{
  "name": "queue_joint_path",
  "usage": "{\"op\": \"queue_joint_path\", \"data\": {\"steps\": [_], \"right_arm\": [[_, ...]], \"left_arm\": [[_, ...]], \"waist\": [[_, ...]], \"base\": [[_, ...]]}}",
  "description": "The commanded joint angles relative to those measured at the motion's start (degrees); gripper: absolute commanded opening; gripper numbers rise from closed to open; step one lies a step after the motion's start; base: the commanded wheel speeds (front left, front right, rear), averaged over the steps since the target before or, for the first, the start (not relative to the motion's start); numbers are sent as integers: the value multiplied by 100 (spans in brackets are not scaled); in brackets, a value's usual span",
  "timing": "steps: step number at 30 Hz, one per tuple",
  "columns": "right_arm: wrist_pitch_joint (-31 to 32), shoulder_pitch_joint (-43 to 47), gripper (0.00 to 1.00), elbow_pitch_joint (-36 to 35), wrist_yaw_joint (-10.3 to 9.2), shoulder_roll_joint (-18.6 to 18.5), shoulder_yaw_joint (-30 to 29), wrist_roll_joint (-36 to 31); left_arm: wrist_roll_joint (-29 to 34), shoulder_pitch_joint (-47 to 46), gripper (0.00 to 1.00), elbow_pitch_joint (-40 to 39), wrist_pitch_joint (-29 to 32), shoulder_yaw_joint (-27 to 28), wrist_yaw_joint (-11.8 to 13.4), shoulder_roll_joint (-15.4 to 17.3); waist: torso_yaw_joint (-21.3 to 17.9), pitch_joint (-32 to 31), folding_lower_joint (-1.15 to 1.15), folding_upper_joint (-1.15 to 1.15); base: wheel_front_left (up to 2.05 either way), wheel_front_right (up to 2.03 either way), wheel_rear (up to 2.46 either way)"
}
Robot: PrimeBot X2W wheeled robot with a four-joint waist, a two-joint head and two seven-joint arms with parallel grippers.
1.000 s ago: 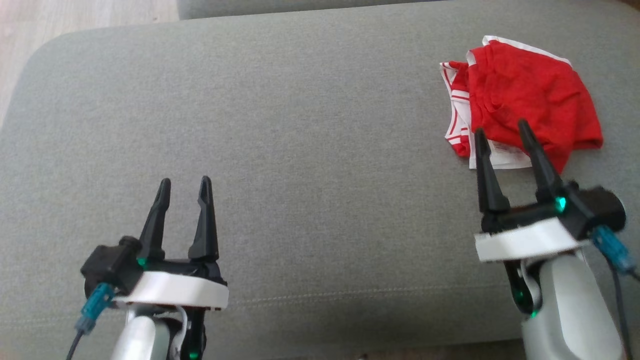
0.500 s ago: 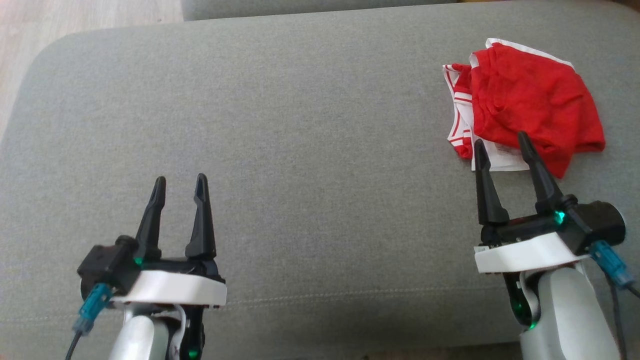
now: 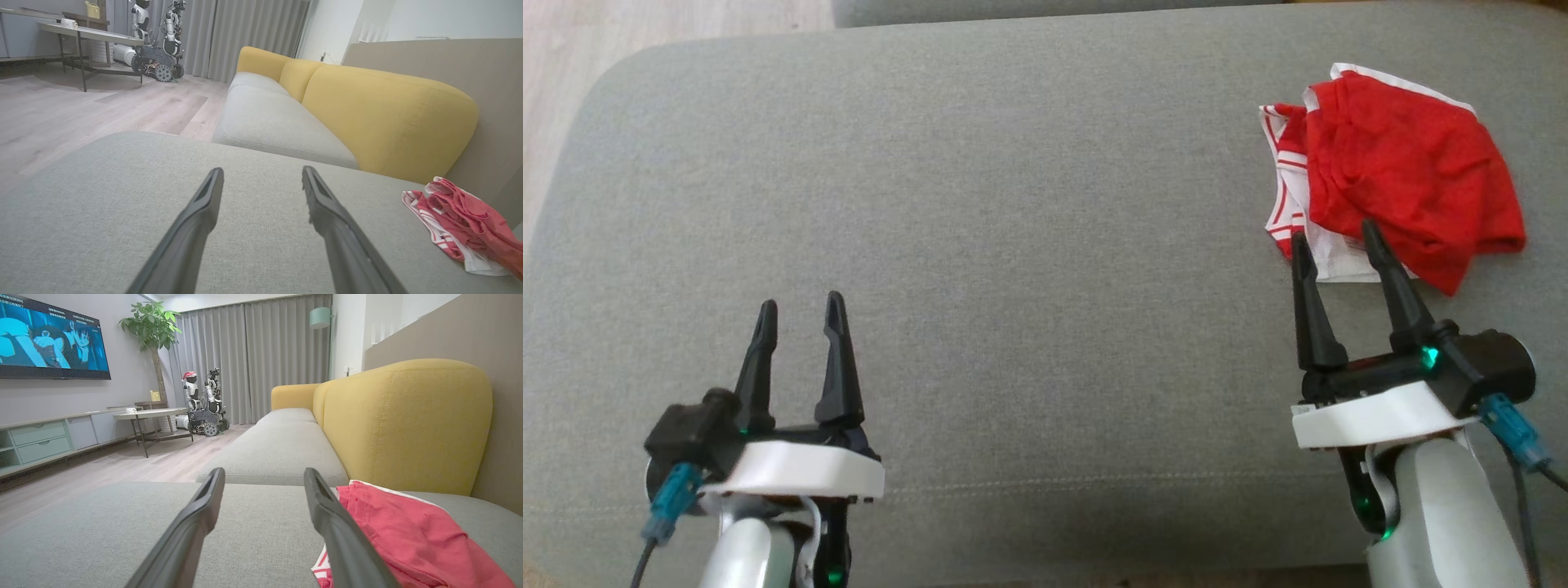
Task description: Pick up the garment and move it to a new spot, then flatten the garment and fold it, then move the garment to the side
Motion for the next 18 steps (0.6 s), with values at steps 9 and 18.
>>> {"op": "queue_joint_path", "data": {"steps": [9, 18], "right_arm": [[-68, -150, 100, -116, 25, 45, 212, 23], [-71, -143, 100, -127, 25, 45, 217, 13]], "left_arm": [[-111, -81, 100, -22, -29, 157, -213, 32], [-235, -20, 100, -73, -29, 227, -415, 32]], "waist": [[132, -12, 0, 0], [182, 1, 0, 0]], "base": [[0, 0, 0], [0, 0, 0]]}}
